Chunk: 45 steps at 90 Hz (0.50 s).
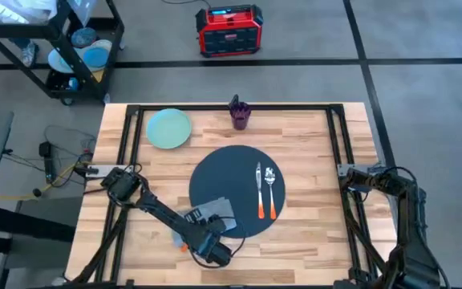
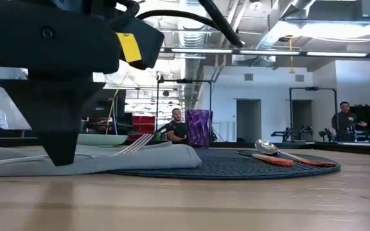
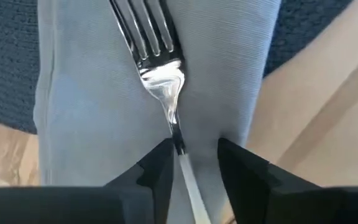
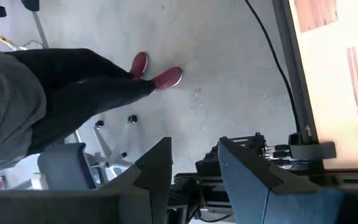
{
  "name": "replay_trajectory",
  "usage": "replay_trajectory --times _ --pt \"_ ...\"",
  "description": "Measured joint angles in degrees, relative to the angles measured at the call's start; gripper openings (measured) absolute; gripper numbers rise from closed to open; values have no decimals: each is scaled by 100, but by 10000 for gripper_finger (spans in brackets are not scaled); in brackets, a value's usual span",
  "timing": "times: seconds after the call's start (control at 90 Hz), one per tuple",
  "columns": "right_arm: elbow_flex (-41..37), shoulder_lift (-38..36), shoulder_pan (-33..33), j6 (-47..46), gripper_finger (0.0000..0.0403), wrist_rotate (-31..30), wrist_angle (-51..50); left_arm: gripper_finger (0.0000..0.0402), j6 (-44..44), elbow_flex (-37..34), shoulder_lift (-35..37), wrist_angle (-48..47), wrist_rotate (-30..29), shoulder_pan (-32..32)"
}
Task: Set table place
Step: Put the orange fork on the table napkin
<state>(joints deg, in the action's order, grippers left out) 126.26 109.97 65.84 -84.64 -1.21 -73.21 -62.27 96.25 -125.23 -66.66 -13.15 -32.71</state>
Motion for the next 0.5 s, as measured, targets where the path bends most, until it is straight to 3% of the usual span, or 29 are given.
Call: replay_trajectory --times 0.167,0.5 --pt "0 0 -2 -85 118 0 -1 11 -10 12 0 -9 36 4" --pt "0 0 0 -87 118 0 -2 3 -196 66 4 -14 464 4"
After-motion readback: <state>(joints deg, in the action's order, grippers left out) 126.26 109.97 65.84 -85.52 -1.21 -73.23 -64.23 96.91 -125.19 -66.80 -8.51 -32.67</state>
